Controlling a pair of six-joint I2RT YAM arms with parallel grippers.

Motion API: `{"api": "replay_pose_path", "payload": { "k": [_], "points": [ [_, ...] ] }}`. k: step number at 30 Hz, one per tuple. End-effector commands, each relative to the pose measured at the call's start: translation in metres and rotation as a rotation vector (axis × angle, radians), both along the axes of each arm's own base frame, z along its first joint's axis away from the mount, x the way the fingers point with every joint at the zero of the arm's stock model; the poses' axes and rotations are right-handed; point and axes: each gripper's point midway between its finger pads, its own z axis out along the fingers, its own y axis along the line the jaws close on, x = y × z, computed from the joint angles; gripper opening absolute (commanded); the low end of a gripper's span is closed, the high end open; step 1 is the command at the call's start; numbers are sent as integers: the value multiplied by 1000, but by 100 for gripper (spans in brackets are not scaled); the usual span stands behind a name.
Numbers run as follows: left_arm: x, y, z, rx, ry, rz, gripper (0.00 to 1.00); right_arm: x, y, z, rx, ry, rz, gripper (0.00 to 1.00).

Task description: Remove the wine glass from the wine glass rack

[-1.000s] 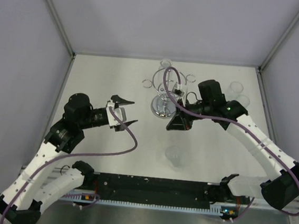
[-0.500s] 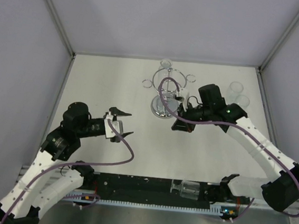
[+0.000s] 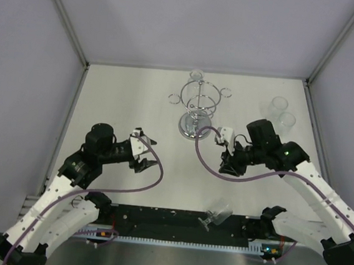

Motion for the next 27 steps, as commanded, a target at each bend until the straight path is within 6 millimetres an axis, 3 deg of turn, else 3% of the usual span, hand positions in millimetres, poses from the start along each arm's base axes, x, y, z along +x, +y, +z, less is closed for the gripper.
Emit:
{"api": "replay_pose_path", "payload": {
  "k": [1,5,6,9,15,20,21,27],
  "points": [
    [2,-6,3,-39,21,0,70,-15,-12,-6,-35,-17,74,35],
    [2,-6,3,-39,21,0,70,-32,-28,-15,-87,-58,176,70],
    [2,-6,3,-39,21,0,70,-34,-31,-20,-99,-46,160,74],
    [2,-6,3,-39,21,0,70,-40,-29,-22,-81,-15,186,77],
    [2,-6,3,-39,21,0,72,-37,-23,-38,-142,134,197,73],
    [3,-5,3,-33,6,-5,72,-35,-33,-54,-232,193,228,70],
    [-1,8,0,15,-1,40,74,-37,-37,-56,-262,233,235,69],
    [8,12,7,22,-60,78,75,-62,-47,-55,-349,511,313,61]
  ]
}}
